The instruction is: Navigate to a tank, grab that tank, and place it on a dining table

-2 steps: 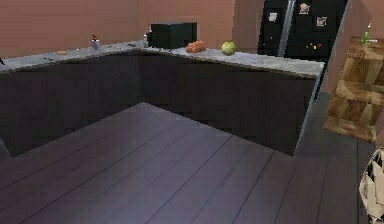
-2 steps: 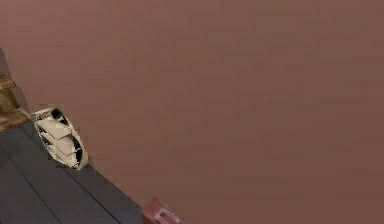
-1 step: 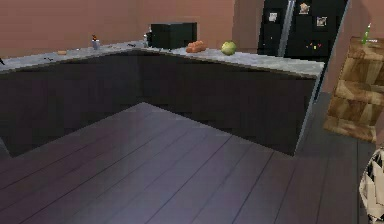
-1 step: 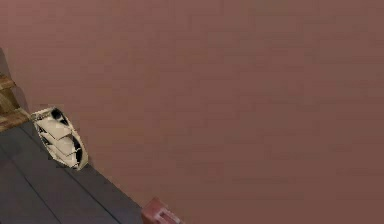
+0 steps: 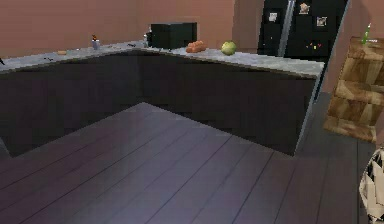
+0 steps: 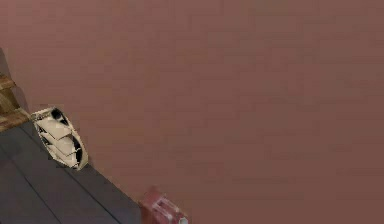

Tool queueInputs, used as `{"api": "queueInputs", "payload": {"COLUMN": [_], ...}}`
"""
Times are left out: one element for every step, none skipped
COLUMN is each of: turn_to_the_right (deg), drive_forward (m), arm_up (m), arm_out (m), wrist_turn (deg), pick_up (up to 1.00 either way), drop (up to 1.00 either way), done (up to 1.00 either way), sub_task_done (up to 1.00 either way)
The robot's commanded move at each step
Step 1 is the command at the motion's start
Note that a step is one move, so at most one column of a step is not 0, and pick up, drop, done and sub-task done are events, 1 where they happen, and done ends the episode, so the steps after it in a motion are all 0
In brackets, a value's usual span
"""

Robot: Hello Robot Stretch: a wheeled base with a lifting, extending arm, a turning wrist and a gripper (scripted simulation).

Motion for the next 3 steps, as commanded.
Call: {"api": "queueInputs", "payload": {"turn_to_the_right": [0.0, 0.0, 0.0], "drive_forward": [0.00, 0.00, 0.00], "arm_up": [0.50, 0.18, 0.00], "arm_out": [0.00, 0.00, 0.00], "wrist_turn": [0.0, 0.0, -45.0], "pick_up": [0.00, 0.00, 0.00], "drop": [0.00, 0.00, 0.00], "done": [0.00, 0.00, 0.00], "sub_task_done": [0.00, 0.00, 0.00]}}
